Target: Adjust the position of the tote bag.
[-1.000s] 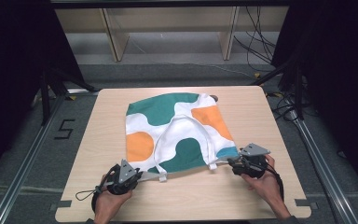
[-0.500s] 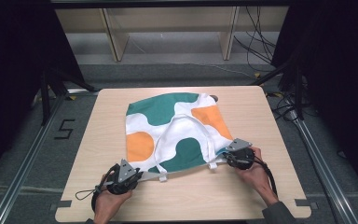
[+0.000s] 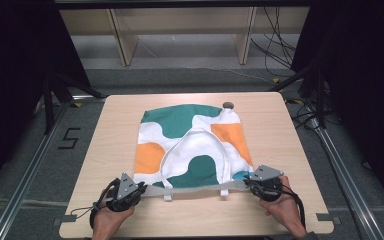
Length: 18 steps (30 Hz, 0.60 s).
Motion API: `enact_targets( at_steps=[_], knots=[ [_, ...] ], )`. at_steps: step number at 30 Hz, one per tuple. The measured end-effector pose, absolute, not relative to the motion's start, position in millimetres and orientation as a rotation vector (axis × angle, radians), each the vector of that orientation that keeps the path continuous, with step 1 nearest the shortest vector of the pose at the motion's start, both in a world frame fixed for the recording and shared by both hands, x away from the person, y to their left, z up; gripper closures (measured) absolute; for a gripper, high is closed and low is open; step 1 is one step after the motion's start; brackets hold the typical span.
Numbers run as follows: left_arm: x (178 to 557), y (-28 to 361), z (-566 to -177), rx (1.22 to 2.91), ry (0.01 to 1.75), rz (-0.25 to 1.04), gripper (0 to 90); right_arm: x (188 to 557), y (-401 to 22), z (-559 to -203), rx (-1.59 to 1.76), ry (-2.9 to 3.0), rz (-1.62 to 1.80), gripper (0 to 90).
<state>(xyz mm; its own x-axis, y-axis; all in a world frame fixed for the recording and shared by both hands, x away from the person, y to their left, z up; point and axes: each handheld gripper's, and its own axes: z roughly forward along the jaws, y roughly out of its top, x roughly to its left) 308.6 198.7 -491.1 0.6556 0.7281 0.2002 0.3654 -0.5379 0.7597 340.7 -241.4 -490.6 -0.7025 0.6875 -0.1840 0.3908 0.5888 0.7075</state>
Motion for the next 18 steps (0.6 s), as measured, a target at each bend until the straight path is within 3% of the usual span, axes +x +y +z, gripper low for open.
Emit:
enact_targets(
  at_steps=[6, 14, 18],
  knots=[
    [305, 200, -499, 2.150, 0.872, 0.628, 74.9, 321, -244, -489, 0.878, 2.370, 0.959, 84.7],
    [314, 188, -502, 2.282, 0.851, 0.672, 62.3, 327, -240, -497, 0.828, 2.397, 0.901, 76.4],
    [318, 184, -506, 2.264, 0.892, 0.667, 57.8, 332, -235, -502, 0.802, 2.405, 0.834, 72.8]
  ],
)
